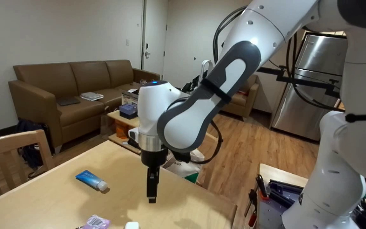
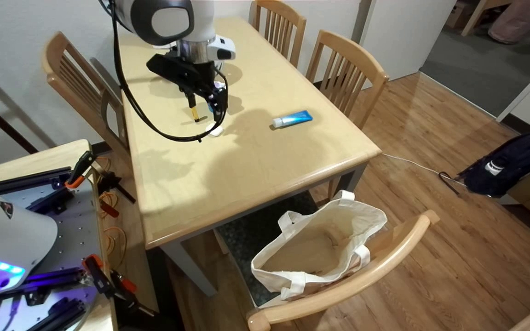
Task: Remove the small white item from the table and put it in the bag
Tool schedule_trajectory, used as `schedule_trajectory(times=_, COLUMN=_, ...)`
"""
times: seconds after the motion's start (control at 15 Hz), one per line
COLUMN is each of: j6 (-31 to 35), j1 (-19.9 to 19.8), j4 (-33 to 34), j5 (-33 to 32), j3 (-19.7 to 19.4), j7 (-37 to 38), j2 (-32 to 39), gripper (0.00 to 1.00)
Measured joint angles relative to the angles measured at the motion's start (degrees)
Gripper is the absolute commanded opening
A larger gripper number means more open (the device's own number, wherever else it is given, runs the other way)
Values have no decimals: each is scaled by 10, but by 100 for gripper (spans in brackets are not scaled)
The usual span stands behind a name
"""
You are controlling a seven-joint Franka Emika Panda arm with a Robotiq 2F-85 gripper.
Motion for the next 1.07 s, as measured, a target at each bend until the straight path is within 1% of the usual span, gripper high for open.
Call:
schedule_trajectory(times=0.13, j6=60, j1=5, j4=-15, j5=0, j3=4, j7=2, j2=20, gripper=100)
schedule_trajectory(times=0.33, j6=76, j1=6, j4=-17, j5=0, j3=7, j7=3, j2=33, gripper=100)
schedule_trajectory(times=0.47, j6=82, j1=4, j4=-17, j5=-15, j3=5, j7=1, j2=33, gripper=100)
schedule_trajectory(times=0.6, j6=121, j1=1, j4=-17, j5=-38, j3=-2, j7=-2, j2=35, gripper=100)
schedule_trajectory(times=0.73, j6=167, j1=-11, j4=-14, j5=-39, j3=-1, j7=-16, j2=46, gripper=100)
schedule_trajectory(times=0.8, j6=182, j1=-20, j4=-8, j5=-39, j3=4, j7=-22, j2=56, gripper=100)
schedule_trajectory(times=0.93, j6=188, j1=-36, j4=11, j5=-37, j3=18, j7=-31, j2=79, gripper=100)
schedule_trajectory(times=1.07, j6=187, j1=-59, j4=30, j5=-30, j3=48, j7=-39, j2=105, gripper=100)
